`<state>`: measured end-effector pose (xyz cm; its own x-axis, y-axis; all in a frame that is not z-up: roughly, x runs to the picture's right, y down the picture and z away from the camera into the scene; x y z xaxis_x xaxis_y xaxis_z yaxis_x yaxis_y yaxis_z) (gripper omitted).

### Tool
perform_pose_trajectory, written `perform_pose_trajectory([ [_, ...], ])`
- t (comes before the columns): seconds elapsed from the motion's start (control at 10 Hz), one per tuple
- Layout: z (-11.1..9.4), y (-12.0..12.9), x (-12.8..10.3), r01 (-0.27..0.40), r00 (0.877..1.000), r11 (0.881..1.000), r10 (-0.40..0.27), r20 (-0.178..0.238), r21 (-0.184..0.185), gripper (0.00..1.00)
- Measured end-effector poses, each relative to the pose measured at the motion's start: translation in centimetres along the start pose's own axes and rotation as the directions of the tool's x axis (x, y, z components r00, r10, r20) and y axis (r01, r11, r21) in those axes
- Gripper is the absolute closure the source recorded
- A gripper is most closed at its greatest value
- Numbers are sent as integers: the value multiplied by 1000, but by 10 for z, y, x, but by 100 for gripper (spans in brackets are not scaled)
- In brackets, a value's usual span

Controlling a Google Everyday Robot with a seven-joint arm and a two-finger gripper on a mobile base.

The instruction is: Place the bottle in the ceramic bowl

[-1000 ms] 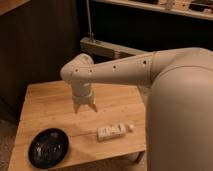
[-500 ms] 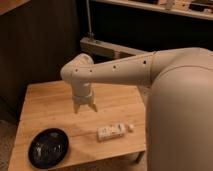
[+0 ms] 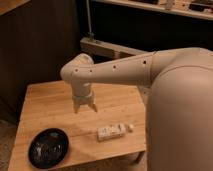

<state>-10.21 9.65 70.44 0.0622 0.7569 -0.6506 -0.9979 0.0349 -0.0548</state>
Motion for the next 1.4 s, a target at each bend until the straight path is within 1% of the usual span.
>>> perform_pose_trajectory([
  [0.8, -1, 0, 0, 1, 1000, 1000, -1, 2, 1, 35],
  [0.9, -1, -2, 0, 9, 1000, 1000, -9, 17, 6, 35],
  [1.0, -1, -5, -2, 32, 998, 999, -32, 50, 7, 35],
  [1.1, -2, -18, -7, 73, 992, 997, -75, 105, 20, 35],
  [1.2, -4, -37, -16, 159, 973, 987, -158, 169, 12, 35],
  [1.3, -7, -55, -23, 227, 952, 974, -223, 209, 7, 35],
  [1.4, -10, -75, -30, 304, 920, 953, -296, 256, 10, 35],
])
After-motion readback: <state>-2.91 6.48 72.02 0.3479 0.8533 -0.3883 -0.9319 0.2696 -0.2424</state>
